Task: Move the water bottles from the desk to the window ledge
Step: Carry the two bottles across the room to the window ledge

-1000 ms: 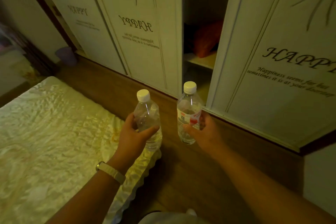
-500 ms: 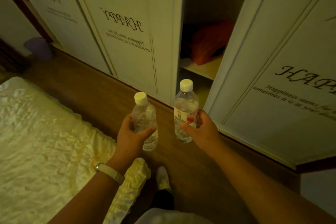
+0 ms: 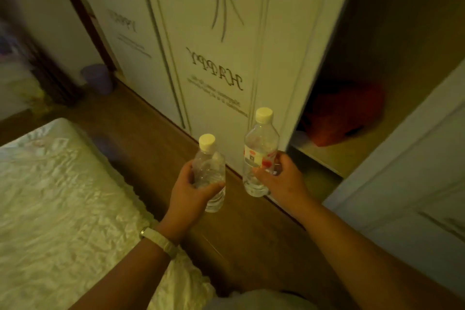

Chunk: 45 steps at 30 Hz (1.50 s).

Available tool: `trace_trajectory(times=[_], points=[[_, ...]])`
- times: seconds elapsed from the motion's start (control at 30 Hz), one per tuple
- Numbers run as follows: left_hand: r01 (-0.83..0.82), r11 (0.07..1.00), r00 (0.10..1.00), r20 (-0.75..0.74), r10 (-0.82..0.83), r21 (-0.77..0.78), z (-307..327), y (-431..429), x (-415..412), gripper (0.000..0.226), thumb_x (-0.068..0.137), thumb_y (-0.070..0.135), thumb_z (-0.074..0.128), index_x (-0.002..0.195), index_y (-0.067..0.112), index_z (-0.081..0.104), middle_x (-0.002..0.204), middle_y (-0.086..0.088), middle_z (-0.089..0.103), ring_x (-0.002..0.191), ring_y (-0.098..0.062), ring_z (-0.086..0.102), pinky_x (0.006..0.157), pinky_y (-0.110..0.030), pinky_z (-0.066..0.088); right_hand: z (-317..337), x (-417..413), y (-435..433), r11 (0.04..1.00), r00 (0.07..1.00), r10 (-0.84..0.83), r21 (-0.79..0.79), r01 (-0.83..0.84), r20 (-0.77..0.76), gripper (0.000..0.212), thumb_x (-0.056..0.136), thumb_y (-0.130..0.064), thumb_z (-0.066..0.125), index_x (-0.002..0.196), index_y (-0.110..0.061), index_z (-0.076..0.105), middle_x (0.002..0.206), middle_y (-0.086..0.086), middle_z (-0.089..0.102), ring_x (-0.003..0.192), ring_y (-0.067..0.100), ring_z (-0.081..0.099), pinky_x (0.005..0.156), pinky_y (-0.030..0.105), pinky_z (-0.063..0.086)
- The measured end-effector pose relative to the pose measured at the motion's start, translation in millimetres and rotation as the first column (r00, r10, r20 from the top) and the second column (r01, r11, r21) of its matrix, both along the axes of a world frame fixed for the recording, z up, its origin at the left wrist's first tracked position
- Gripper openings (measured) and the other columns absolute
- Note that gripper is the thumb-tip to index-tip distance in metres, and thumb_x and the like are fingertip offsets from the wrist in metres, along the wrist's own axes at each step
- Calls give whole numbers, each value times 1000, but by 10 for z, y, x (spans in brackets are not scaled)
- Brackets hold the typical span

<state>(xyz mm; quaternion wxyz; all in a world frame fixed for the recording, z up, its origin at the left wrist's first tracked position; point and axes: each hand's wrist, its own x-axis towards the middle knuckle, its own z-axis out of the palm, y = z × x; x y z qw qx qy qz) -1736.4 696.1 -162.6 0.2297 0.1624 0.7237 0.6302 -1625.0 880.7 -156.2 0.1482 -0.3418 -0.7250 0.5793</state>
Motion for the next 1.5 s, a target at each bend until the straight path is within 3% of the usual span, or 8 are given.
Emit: trace_trajectory(times=[0.17,0.37,0.7,0.8,0.9,1.03,1.13,1.5], points=[[-180,984,983,-38,179,-15,71,-152,-457,63,71,19,87,122,36,54,119,7,67,110,-14,66,94,-42,55,-20,-729,128,988,988,154,14,-154,-7,47,82,-32,78,120,-31,51,107,-16,58,96,4,56,68,15,45],[-402,914,915,-61,399,-48,21,-18,-1019,65,73,16,85,128,28,53,117,9,67,107,-10,66,94,-42,55,-130,-1619,438,941,941,337,-20,-337,-22,57,80,-35,78,130,-24,54,122,-5,63,112,15,60,86,32,54],[-671,741,741,-27,671,13,169,813,-1796,62,73,3,82,128,16,56,112,-1,70,100,-15,70,85,-36,56,-12,-2933,1453,845,844,534,-8,-535,-56,56,80,-35,78,129,-23,54,122,-3,63,112,17,59,79,27,50],[-715,699,698,-28,715,30,217,894,-1956,53,75,1,80,116,25,59,107,2,70,93,-11,71,82,-33,55,-2,-3211,1552,817,817,575,-8,-576,-54,55,82,-33,77,131,-21,54,121,-4,63,108,15,59,69,18,44],[-766,641,641,-30,767,42,269,870,-2101,50,75,2,80,105,35,59,104,3,70,95,-13,71,78,-29,54,-13,-3449,1527,792,792,606,-38,-610,-76,55,82,-31,77,131,-21,54,120,-5,64,108,14,60,72,19,46],[-809,586,586,-25,810,46,266,737,-2340,51,74,1,81,109,31,59,107,0,70,97,-13,69,77,-26,53,-27,-3806,1404,751,755,652,-74,-656,-72,48,82,-30,77,123,-28,54,108,-16,62,93,-2,57,70,17,46],[-832,553,554,-4,833,43,166,577,-2550,54,73,0,81,114,27,58,110,-3,69,100,-16,69,77,-26,53,-97,-4091,1261,741,743,668,-56,-670,-51,53,82,-30,77,128,-26,54,114,-10,62,99,6,58,71,18,46],[-809,587,587,62,807,19,-190,-136,-4231,55,61,20,84,105,40,59,109,6,70,99,-10,69,87,-34,54,-279,-5736,550,767,766,641,-21,-641,38,58,82,-29,77,134,-21,53,123,-3,63,112,16,59,82,27,49]])
